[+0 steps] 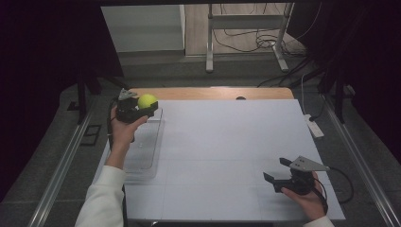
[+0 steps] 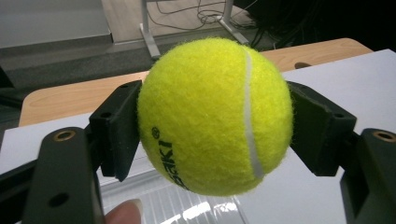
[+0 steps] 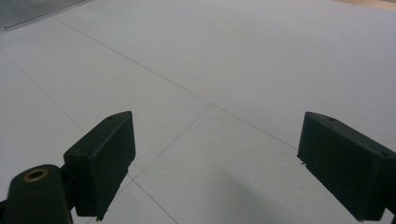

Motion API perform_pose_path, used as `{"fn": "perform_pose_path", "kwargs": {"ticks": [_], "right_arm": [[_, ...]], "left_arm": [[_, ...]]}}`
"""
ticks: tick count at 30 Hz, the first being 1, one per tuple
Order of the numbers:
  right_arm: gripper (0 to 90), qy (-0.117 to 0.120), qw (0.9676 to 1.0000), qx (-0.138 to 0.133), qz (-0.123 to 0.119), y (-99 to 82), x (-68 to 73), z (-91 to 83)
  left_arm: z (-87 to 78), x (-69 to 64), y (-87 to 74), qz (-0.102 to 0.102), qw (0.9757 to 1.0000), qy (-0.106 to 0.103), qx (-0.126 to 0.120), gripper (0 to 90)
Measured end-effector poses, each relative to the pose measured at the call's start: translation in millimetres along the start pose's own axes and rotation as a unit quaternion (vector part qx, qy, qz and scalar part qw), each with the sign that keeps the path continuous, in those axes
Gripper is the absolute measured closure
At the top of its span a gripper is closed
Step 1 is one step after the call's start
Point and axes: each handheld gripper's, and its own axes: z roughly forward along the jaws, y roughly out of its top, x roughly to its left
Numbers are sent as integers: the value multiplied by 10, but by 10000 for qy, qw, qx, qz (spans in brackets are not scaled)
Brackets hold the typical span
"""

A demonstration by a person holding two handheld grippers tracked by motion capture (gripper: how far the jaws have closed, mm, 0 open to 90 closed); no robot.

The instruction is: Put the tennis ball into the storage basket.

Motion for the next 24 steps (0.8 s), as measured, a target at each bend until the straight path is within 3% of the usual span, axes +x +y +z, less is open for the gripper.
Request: {"fn": "perform_pose_path", "kwargs": {"ticks": [24], "right_arm": [[115, 3, 10000, -7, 18, -1, -5, -5]], "left_arm": [[-22, 246, -46, -153, 9991, 295, 277, 268]]}}
